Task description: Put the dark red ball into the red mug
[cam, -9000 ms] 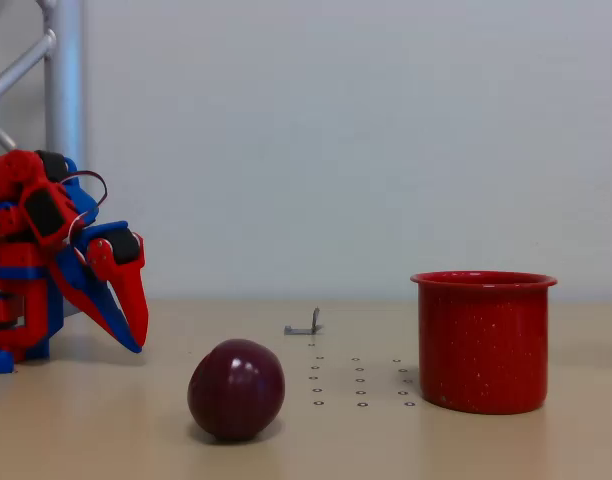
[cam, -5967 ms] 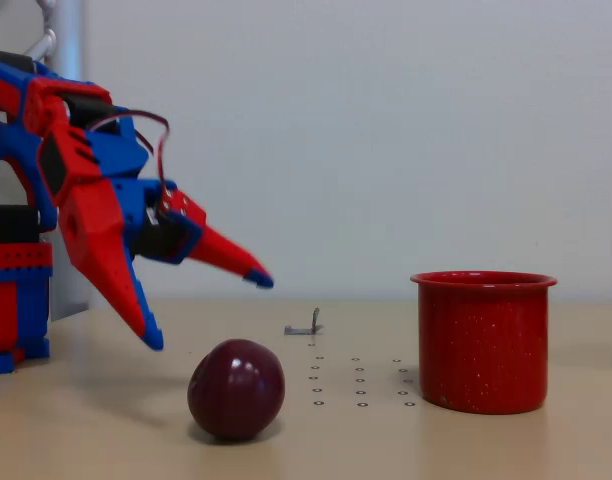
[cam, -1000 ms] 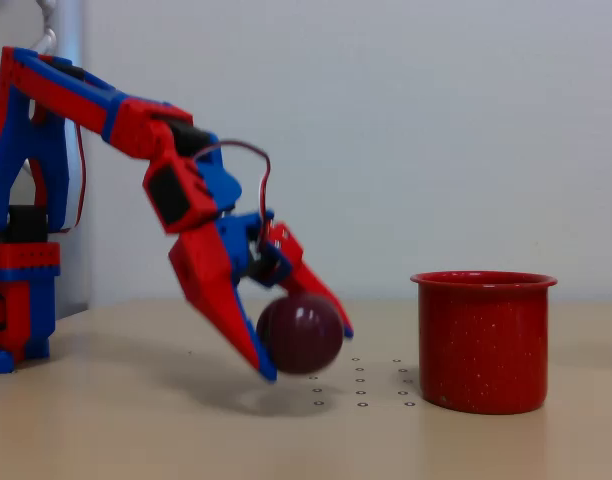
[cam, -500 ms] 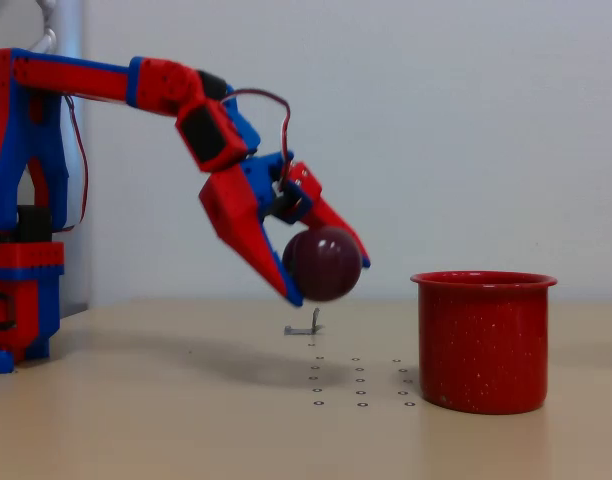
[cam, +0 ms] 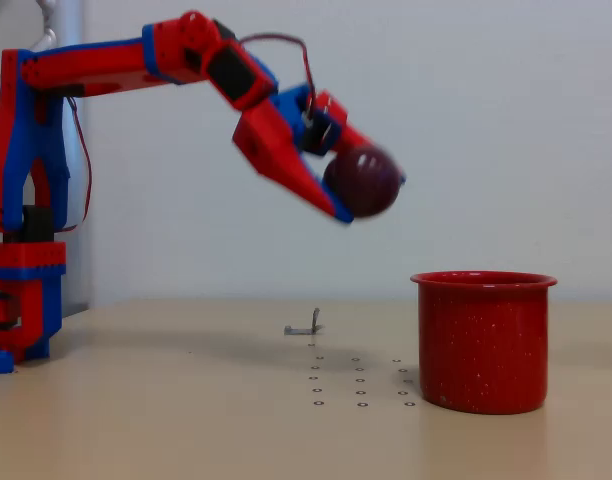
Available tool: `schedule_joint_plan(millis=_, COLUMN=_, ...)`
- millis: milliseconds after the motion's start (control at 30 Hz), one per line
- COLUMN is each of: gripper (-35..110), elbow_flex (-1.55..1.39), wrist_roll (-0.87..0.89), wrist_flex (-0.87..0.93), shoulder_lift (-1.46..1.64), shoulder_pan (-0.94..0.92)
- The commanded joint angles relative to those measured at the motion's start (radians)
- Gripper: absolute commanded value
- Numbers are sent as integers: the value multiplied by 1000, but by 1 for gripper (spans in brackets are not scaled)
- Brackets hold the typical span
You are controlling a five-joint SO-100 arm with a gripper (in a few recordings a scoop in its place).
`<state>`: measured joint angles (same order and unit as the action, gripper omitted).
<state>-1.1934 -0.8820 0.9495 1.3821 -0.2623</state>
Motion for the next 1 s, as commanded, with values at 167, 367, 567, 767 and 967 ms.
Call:
schedule_joint_plan(millis=167, gripper=17, elbow_flex=155, wrist_roll=5, wrist_flex=-9, shoulder_lift=-14, shoulder_pan=15)
schedule_joint_plan(millis=367, gripper=17, elbow_flex=212, wrist_roll=0, wrist_flex=-28, shoulder_lift=-75, shoulder_pan=14)
schedule_joint_plan(millis=567, gripper=17, elbow_flex=239, wrist_roll=-12, wrist_flex=-49, shoulder_lift=-117, shoulder_pan=5)
schedule_joint_plan(millis=767, gripper=17, elbow_flex=327, wrist_roll=-31, wrist_flex=-66, shoulder_lift=-210, shoulder_pan=-11)
schedule_joint_plan(millis=967, gripper=17, elbow_flex=428, wrist_roll=-41, wrist_flex=-66, shoulder_lift=-296, shoulder_pan=-15)
